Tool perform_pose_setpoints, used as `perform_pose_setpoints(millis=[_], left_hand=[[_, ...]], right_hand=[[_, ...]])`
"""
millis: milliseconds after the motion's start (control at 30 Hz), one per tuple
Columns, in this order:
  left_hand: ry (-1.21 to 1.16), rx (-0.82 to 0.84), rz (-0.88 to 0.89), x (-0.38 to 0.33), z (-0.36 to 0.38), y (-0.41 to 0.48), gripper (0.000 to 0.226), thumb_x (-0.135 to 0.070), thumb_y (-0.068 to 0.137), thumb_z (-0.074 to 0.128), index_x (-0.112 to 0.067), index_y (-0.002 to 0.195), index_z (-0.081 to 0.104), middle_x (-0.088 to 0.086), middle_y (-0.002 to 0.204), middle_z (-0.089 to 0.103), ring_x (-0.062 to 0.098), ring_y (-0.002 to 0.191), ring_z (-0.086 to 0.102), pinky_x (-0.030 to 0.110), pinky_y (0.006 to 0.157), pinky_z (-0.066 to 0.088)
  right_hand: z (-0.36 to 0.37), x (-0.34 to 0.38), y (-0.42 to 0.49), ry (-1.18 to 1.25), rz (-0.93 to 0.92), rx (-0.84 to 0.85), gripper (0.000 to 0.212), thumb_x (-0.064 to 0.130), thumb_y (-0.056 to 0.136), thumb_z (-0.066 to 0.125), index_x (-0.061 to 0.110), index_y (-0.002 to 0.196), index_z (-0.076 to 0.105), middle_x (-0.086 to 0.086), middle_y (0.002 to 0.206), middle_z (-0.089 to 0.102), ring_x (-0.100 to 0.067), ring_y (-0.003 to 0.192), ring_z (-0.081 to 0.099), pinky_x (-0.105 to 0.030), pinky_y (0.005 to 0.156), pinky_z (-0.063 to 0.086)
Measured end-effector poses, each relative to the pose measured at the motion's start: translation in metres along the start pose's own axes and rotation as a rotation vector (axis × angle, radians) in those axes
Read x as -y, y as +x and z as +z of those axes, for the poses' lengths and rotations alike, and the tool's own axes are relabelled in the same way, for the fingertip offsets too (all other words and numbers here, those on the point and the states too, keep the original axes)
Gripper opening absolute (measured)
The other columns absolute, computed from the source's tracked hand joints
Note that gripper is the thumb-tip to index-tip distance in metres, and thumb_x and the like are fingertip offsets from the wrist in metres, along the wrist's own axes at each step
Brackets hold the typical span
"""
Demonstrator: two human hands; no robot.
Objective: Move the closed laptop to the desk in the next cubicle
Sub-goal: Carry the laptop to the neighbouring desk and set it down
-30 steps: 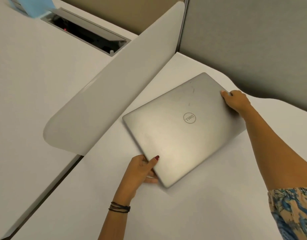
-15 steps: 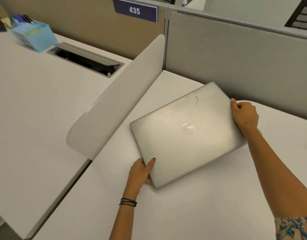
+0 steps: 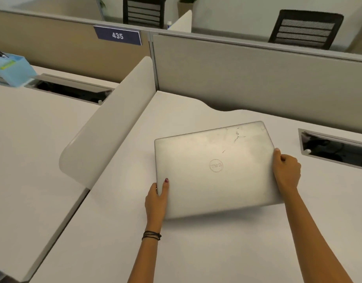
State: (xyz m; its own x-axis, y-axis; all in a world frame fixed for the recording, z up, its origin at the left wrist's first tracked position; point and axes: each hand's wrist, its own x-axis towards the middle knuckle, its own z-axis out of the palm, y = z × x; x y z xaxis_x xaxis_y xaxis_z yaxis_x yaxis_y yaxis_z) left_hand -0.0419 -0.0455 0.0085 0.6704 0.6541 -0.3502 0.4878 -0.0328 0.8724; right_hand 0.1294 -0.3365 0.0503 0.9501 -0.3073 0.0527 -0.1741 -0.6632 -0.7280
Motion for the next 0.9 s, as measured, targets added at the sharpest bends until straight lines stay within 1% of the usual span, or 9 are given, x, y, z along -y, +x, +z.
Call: perform_pose_setpoints(millis=[100,167,233,300,367,500,600,733,900], left_hand=[[-0.004,-0.005,0.056,-0.004,0.014,-0.016,0.053,-0.049,0.090,0.050,0.004,0.084,0.051,0.007,0.072,0.055,0.020,0.066,0.046,0.030,0.062,0.038],[0.012,0.014,0.089,-0.006,0.023,-0.026,0.050,-0.049,0.090,0.050,-0.001,0.076,0.049,0.003,0.067,0.052,0.019,0.062,0.044,0.029,0.058,0.037],[0.061,0.040,0.121,-0.011,0.030,-0.033,0.048,-0.049,0.090,0.051,-0.008,0.068,0.041,0.000,0.062,0.045,0.018,0.058,0.038,0.028,0.053,0.032],[0.121,0.061,0.175,-0.015,0.039,-0.040,0.049,-0.050,0.089,0.052,-0.011,0.065,0.033,0.001,0.060,0.036,0.017,0.056,0.031,0.029,0.053,0.026],[0.162,0.100,0.228,-0.017,0.049,-0.049,0.051,-0.050,0.088,0.053,-0.013,0.064,0.028,0.001,0.060,0.030,0.016,0.057,0.026,0.029,0.054,0.022],[0.200,0.196,0.291,-0.016,0.071,-0.075,0.053,-0.051,0.087,0.055,-0.014,0.062,0.027,0.001,0.059,0.029,0.015,0.056,0.026,0.028,0.053,0.021],[0.244,0.249,0.324,-0.014,0.087,-0.094,0.052,-0.048,0.088,0.055,-0.015,0.059,0.027,-0.002,0.056,0.032,0.014,0.053,0.028,0.028,0.051,0.023],[0.297,0.305,0.366,-0.006,0.111,-0.122,0.052,-0.051,0.087,0.055,-0.013,0.060,0.032,0.000,0.058,0.038,0.016,0.054,0.033,0.028,0.052,0.027],[0.333,0.355,0.402,0.009,0.139,-0.166,0.053,-0.049,0.086,0.057,-0.013,0.061,0.027,0.001,0.058,0.029,0.016,0.056,0.027,0.029,0.053,0.022]], right_hand=[[-0.030,-0.025,-0.016,0.026,0.016,0.002,0.052,0.037,0.096,0.037,0.008,0.053,0.034,-0.008,0.051,0.038,-0.018,0.048,0.033,-0.026,0.049,0.027],[-0.050,-0.043,-0.027,0.034,0.038,-0.003,0.052,0.035,0.096,0.037,0.008,0.052,0.033,-0.008,0.051,0.038,-0.018,0.048,0.033,-0.026,0.049,0.027],[-0.069,-0.062,-0.038,0.047,0.067,-0.012,0.051,0.035,0.096,0.037,0.007,0.054,0.037,-0.010,0.053,0.040,-0.019,0.050,0.035,-0.026,0.050,0.028],[-0.089,-0.083,-0.053,0.045,0.107,-0.019,0.049,0.035,0.096,0.036,0.005,0.057,0.040,-0.011,0.055,0.042,-0.019,0.051,0.037,-0.027,0.051,0.029],[-0.109,-0.103,-0.068,0.034,0.142,-0.027,0.048,0.034,0.096,0.035,0.006,0.057,0.038,-0.012,0.055,0.041,-0.020,0.051,0.036,-0.028,0.051,0.028],[-0.146,-0.143,-0.097,-0.001,0.223,-0.055,0.048,0.034,0.096,0.035,0.008,0.056,0.033,-0.011,0.054,0.039,-0.022,0.053,0.036,-0.028,0.051,0.027],[-0.168,-0.170,-0.116,-0.030,0.279,-0.052,0.049,0.034,0.096,0.034,0.006,0.055,0.035,-0.011,0.055,0.043,-0.023,0.051,0.038,-0.027,0.049,0.029],[-0.199,-0.209,-0.142,-0.068,0.372,-0.028,0.054,0.035,0.097,0.031,0.007,0.051,0.036,-0.009,0.054,0.045,-0.023,0.052,0.042,-0.027,0.050,0.031],[-0.235,-0.254,-0.168,-0.093,0.456,-0.034,0.056,0.036,0.097,0.031,0.006,0.050,0.035,-0.008,0.053,0.045,-0.023,0.051,0.042,-0.029,0.051,0.031]])
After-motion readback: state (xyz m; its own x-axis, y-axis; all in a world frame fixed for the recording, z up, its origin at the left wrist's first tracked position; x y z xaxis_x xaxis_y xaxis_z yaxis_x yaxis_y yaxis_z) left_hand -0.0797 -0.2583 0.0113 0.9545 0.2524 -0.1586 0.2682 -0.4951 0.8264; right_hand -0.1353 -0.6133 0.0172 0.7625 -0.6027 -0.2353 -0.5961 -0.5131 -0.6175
